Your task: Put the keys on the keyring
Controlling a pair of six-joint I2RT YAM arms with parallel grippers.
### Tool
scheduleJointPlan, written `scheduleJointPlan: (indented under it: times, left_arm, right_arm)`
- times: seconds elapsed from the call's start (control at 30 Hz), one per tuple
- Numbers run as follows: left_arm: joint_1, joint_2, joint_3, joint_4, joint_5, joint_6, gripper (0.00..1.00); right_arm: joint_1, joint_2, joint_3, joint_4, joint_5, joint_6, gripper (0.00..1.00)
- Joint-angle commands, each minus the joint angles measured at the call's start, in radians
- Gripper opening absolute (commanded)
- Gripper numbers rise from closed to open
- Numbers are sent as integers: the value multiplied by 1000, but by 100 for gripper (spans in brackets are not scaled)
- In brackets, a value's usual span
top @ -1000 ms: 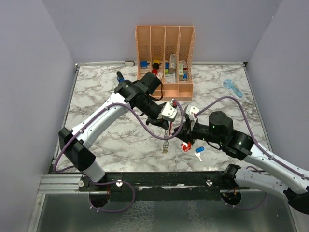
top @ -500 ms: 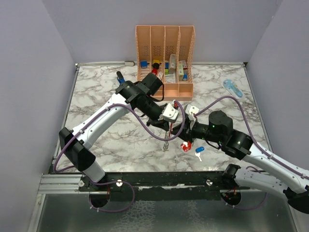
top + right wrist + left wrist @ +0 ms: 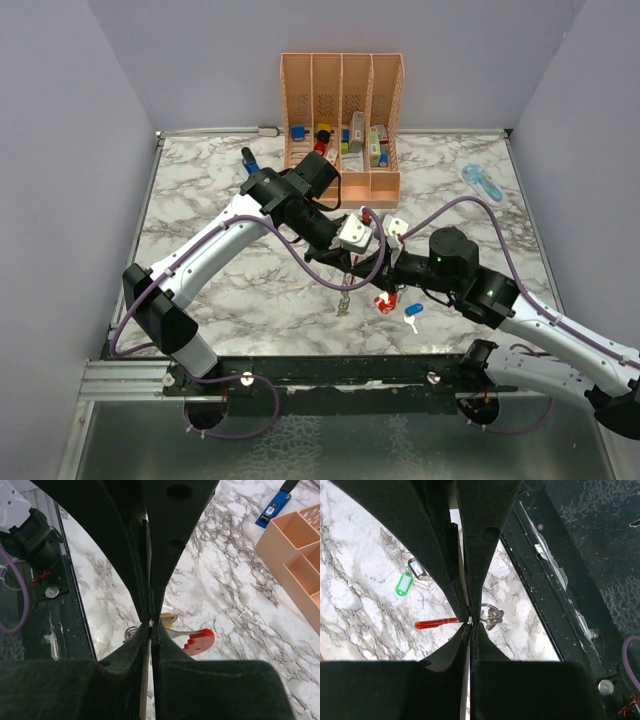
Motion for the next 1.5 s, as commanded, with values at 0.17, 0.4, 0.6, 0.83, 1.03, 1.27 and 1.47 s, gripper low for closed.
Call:
scheduleJointPlan:
  times: [0.17,0.4,0.6,0.83,1.03,1.27,1.47]
  left_arm:
    - [-9,-11,25,15,11,-10,0]
    - [-8,-22,10,51,-18,-34,17]
    - [-7,-14,31,67,-20,-29,31]
    - [-7,10,68,142,-14,-80,38]
    - [-8,25,102,164,-4,-104,44]
    - [-11,18,81,160,-13,-100,44]
    - [-14,22,84,173,-25,-115,40]
  right_arm:
    - [1,-16,-2,22,-27,7,2]
    - [1,-138,-53,30,44,48,2]
    - [1,-268,-110,95,123,113,2]
    - [1,-282,-147,187,163,169,2]
    - [1,-268,-167,251,191,205,2]
    - [1,-266,-165,285,235,239,2]
    - [1,-255,-153,286,247,258,2]
